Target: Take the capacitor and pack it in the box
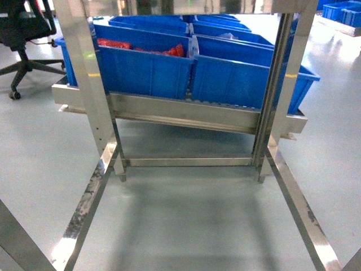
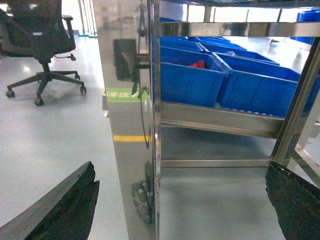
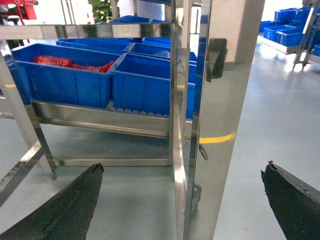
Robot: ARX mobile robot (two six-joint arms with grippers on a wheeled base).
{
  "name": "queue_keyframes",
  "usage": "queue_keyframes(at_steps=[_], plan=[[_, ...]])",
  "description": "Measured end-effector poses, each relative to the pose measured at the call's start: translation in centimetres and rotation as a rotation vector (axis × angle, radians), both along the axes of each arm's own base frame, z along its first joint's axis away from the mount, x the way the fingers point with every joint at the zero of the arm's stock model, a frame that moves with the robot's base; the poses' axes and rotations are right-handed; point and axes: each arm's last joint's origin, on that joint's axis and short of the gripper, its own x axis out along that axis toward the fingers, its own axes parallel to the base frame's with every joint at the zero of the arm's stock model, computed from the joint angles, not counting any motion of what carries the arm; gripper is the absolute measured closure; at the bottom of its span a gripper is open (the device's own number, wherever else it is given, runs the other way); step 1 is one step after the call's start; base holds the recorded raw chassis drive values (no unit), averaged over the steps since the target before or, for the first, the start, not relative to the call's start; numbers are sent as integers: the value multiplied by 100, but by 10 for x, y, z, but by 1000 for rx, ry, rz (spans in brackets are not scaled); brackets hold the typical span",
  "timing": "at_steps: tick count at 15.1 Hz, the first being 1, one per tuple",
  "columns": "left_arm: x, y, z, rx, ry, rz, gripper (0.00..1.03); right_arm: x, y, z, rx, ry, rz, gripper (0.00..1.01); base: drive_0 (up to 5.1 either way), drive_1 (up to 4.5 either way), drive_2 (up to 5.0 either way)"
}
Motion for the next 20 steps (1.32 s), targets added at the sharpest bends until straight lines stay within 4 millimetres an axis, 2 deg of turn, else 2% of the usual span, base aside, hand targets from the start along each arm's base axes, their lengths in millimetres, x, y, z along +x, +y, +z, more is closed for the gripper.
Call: queue_keyframes(at_steps=[20], plan=[[0, 0, 0, 0, -3, 1, 5, 0, 0, 0, 0, -2, 0, 3, 0, 0, 0]])
